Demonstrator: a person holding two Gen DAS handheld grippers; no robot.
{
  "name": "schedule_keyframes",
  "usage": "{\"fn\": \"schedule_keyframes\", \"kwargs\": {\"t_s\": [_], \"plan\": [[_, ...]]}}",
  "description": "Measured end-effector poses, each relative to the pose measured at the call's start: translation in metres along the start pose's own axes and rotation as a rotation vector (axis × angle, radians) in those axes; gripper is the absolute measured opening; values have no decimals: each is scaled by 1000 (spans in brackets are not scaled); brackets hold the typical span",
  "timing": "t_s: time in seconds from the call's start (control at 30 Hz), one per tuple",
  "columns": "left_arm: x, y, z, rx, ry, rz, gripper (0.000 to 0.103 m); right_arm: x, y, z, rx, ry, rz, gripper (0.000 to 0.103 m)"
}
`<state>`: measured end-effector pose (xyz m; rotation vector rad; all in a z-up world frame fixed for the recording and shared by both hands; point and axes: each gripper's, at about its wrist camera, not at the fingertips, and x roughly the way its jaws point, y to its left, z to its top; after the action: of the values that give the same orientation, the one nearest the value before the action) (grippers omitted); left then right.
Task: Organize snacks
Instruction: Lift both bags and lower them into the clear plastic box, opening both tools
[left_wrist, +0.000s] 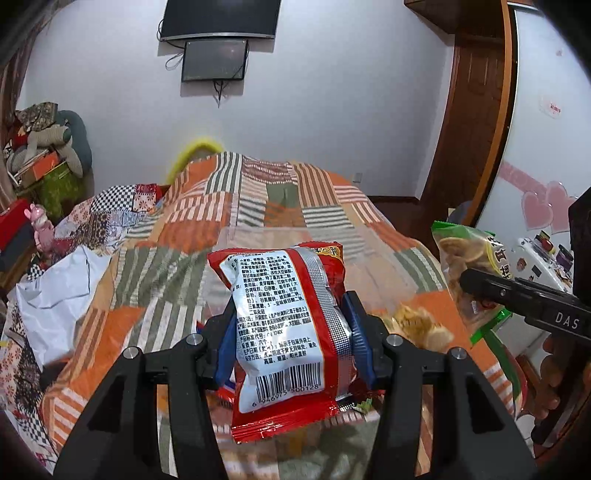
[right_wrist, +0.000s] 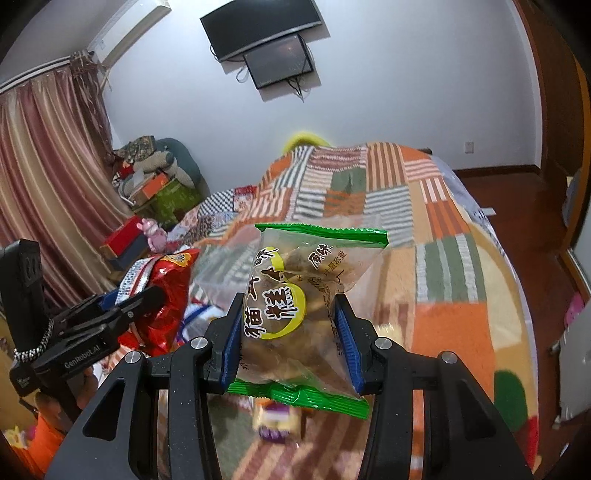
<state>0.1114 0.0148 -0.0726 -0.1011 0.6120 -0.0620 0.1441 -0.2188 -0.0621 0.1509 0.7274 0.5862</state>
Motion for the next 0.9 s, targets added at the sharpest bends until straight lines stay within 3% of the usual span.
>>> {"fn": "schedule_keyframes", "kwargs": {"t_s": [0.43,0.9], "plan": [[39,-2,32,36,-14,10,52,29,5,25,-15,-33,7,42],[100,6,57,19,25,17,52,74,-1,44,-16,20,-28,42]]}}
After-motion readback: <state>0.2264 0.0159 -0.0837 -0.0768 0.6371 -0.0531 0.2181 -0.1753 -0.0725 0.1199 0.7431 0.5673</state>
